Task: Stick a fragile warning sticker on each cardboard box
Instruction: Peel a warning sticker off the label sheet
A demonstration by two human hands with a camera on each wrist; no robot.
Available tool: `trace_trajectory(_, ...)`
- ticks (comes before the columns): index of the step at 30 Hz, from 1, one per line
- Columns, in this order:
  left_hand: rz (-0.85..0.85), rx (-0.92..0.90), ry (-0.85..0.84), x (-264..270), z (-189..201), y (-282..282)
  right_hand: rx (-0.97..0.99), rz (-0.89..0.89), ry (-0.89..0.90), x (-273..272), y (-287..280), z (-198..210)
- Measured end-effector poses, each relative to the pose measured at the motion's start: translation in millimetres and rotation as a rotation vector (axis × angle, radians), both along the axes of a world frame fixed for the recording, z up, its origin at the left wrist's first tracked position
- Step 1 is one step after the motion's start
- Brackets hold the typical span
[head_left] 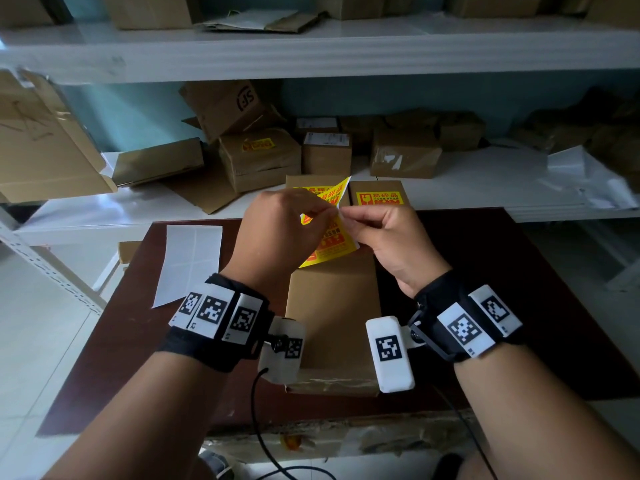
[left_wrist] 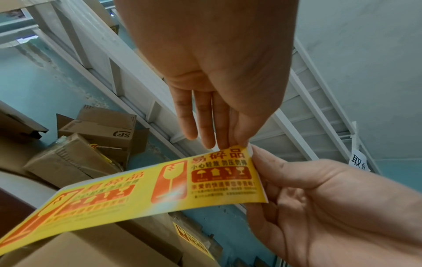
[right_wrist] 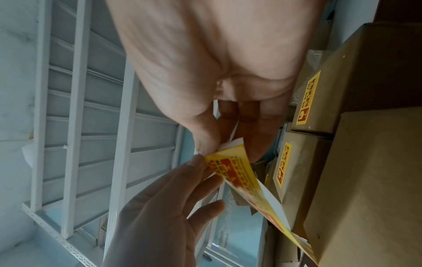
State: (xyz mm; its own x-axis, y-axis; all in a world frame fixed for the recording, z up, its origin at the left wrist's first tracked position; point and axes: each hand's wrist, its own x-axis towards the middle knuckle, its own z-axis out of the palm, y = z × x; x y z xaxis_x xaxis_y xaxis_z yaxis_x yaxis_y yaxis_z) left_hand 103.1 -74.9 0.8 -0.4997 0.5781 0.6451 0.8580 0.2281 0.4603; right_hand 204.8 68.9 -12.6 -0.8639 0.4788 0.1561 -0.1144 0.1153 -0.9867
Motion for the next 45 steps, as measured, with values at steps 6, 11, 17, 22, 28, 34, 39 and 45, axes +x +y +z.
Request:
trace_trajectory(6,0.015,0.0,-0.069,2,4,0,-0.017,0.033,-0.006,0,-2,-1)
trace_trajectory(11,-0.013,-0.048,-0.117,0,3,-1,-0.05,0.02,-0.006,0,-1,-1)
trace_trajectory(17,-0.018,-0.044,-0.131,1,1,1,-0.096,-0.004,-0.031,-1,-2,-1)
trace_trajectory(22,-0.047,-0.032,-0.201,2,4,0,-0.16,0.01,-0.025,0,-2,1)
trace_trajectory(28,-0.061,-0.036,-0.167,5,7,-4,-0.122,0.027,0.008,2,-3,1)
trace_trajectory(34,-0.089,-0.052,-0.305,2,11,-7,-0.04,0.037,-0.01,1,-2,-1)
trace_trajectory(39,-0.096,-0.034,-0.399,2,11,-6,-0.013,0.053,-0.032,1,-3,-1)
trace_trajectory(45,-0.083,-0.058,-0.37,3,10,-5,-0.042,0.064,-0.067,0,-5,0)
